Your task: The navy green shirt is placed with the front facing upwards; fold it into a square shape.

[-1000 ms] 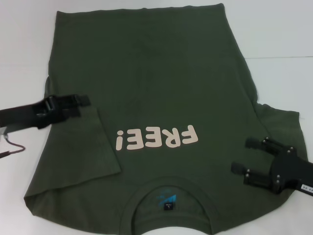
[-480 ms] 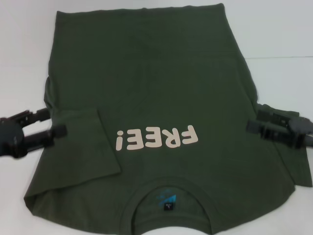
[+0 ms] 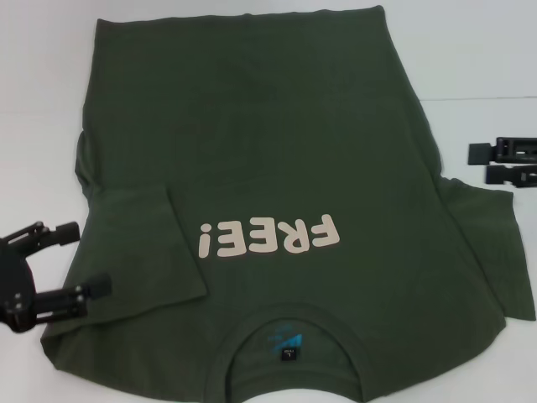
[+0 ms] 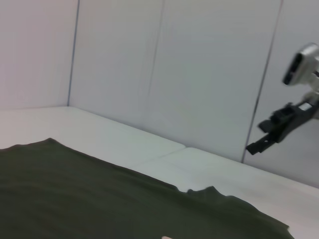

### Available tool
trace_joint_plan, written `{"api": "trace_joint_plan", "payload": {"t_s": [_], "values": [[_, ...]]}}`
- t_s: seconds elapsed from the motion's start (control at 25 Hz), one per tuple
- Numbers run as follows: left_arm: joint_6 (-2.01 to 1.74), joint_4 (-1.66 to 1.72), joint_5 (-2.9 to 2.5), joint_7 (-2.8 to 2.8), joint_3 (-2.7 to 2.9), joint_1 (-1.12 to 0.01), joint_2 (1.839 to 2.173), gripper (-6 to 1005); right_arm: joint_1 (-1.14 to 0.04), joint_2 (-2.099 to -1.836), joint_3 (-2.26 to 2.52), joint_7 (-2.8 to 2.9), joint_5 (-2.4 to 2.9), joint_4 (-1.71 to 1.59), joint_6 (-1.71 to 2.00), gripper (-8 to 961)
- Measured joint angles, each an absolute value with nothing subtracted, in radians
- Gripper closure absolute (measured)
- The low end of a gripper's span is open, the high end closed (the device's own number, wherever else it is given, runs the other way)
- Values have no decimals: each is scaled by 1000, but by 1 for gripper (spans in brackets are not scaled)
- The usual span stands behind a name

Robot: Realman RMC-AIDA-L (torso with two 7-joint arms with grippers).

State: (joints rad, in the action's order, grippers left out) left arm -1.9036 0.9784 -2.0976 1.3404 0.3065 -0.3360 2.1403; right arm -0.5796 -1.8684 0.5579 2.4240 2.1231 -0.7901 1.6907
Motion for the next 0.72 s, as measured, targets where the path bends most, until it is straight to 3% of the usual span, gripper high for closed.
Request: {"api": "trace_joint_plan", "payload": {"t_s": [0.16,0.72], "values": [[-1923,996,-2099,1312,320,-324,2148,63,-633,-1845,554,2557,2308,-839,1684,63],[-1934,1008,-2160,1226,371,-315,2158,62,-697,-1862,586,2732,2729,-852,1596,65]]}}
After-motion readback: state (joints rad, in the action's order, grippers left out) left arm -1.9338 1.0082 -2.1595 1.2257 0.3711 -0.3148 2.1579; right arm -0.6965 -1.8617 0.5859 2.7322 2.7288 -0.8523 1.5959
